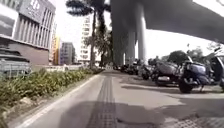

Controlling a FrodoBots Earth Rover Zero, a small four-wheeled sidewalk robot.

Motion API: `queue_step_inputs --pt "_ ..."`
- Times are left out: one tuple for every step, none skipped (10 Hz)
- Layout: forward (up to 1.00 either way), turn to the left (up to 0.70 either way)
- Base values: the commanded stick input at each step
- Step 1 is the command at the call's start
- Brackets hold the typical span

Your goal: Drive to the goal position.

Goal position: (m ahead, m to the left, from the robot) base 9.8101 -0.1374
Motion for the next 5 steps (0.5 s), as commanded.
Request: queue_step_inputs --pt "0.7 0.0" --pt "0.7 0.0" --pt "0.7 0.0" --pt "0.7 0.0" --pt "0.7 0.0"
